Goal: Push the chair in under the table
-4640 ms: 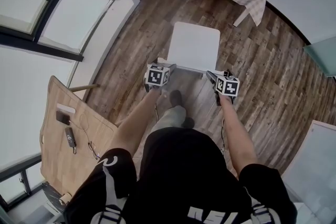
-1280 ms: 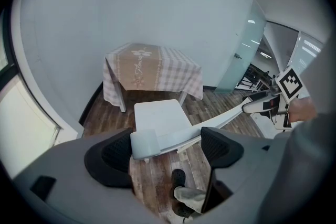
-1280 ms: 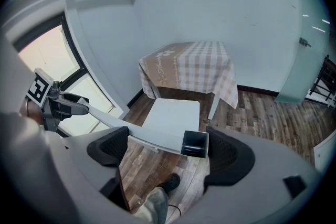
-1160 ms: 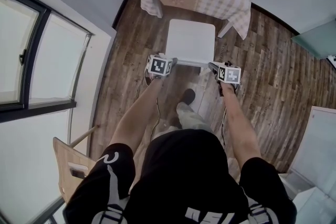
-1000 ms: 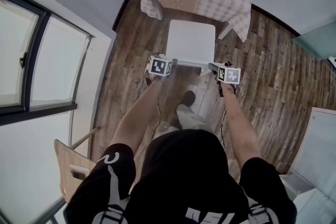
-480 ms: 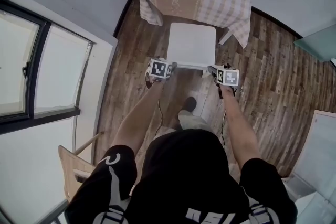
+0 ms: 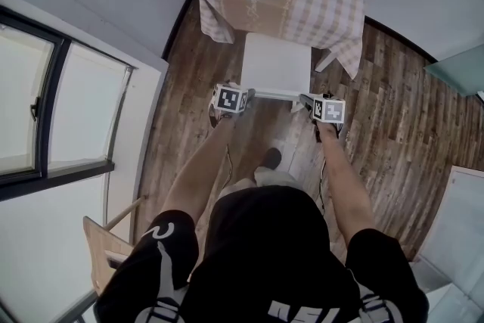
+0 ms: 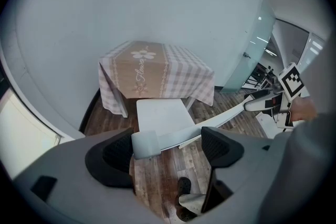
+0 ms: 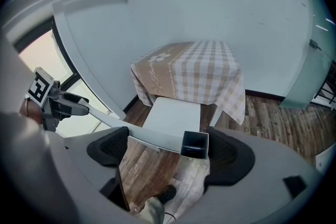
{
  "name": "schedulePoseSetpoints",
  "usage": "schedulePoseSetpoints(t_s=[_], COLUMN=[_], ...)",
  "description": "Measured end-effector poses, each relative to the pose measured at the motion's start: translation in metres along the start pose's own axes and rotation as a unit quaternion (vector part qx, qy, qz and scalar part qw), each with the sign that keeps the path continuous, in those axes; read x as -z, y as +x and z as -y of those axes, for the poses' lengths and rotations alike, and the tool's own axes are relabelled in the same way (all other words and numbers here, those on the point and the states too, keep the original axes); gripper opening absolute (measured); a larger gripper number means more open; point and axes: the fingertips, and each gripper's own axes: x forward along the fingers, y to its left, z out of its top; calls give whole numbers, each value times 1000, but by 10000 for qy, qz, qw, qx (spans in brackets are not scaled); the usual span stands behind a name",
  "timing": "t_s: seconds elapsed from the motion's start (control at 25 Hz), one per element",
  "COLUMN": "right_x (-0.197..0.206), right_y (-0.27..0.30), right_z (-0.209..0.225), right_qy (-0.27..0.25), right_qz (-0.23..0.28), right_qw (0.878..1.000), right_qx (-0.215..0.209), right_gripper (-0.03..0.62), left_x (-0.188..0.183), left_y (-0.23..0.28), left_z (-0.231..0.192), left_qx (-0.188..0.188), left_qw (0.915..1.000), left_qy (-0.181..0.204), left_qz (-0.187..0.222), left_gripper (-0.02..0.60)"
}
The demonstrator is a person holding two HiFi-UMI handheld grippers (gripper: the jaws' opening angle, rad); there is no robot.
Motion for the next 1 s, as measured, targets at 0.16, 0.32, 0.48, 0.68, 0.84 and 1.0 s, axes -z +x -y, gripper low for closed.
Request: schedulePoseSetpoints(t_s=[0.16,0.32,0.48,0.68,0.84,1.0], right_x=[-14,-29,-36,-50,-56,-56], right_y=[10,18,24,31,38,44], right_z=[4,0,4,5,1,-2], right_qy=[4,58,82,92,151,202], right_qz=[4,-10,-39,15,-50,-47], right_qw=[10000,10000,10000,10000,9999,9998], right_qx=[-5,-50,1,-2,-60,-56], right_gripper=[480,480,480,480,482,483], left_x=[-15,-29,-39,-53,-60,-63], left_y=[8,14,19,23,27,32], left_z=[-8,-17,-22,-30,-39,-46], left_qx=[0,-34,-19,12,55,89], left_qw=[10000,10000,10000,9999,9999,9999], left_qy=[-18,-16,12,51,95,129], left_qz=[17,15,14,125,39,-51], left_gripper=[400,401,402,402,402,402])
